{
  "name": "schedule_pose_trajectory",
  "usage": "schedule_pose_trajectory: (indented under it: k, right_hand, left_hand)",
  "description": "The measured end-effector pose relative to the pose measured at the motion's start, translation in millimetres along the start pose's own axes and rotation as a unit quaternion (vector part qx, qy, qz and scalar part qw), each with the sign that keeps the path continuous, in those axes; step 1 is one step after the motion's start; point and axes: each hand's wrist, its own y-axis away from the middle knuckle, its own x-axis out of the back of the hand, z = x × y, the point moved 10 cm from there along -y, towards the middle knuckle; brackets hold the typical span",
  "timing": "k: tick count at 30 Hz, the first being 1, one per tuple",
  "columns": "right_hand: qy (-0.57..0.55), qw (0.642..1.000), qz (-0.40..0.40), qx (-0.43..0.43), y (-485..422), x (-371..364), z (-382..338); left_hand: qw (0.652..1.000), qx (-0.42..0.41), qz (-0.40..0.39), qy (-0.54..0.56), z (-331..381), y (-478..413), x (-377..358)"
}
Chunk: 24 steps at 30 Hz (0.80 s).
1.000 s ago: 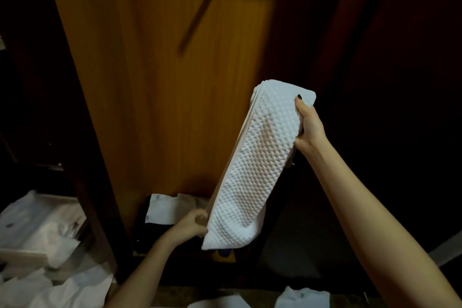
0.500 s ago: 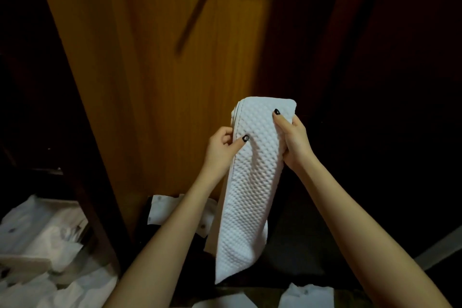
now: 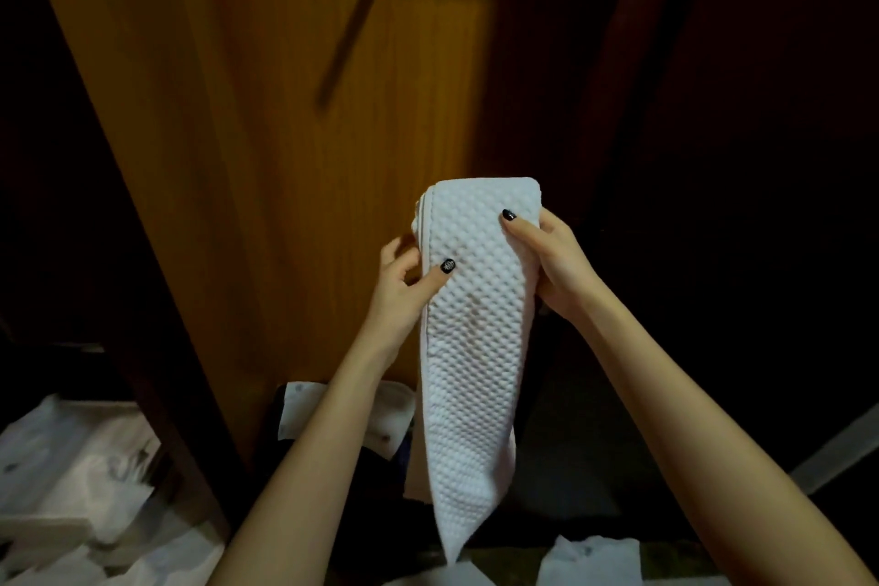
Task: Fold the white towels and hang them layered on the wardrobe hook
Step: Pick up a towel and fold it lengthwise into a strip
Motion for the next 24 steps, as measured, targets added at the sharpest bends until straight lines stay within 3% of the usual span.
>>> schedule_pose_trajectory:
  k: [4, 7, 10, 14, 19, 24]
  right_hand:
    - [-0.012, 0.999, -0.017, -0.037, -3, -2, -10]
    - [-0.029, 0.998, -0.017, -0.056, -6, -3, -20]
    - [-0.039, 0.992, -0.013, -0.122, -8, 0, -19]
    - [0.031, 0.984, -0.030, -0.172, 6, 10, 9]
    - [0.009, 0.991, -0.026, -0.132, 48, 7, 66]
    - [0.023, 0.993, 0.001, -0.112, 56, -9, 78]
  left_hand:
    - [0.992, -0.028, -0.086, 0.091, 12, 0, -11]
    - [0.985, -0.040, -0.102, 0.131, 23, -4, -17]
    - [0.984, -0.045, -0.071, 0.160, 35, -15, -21]
    - [0.980, -0.033, -0.030, 0.193, 36, -27, -27]
    - [0.980, -0.034, -0.002, 0.195, 33, -35, -28]
    - [0.983, -0.055, 0.013, 0.176, 49, -39, -8]
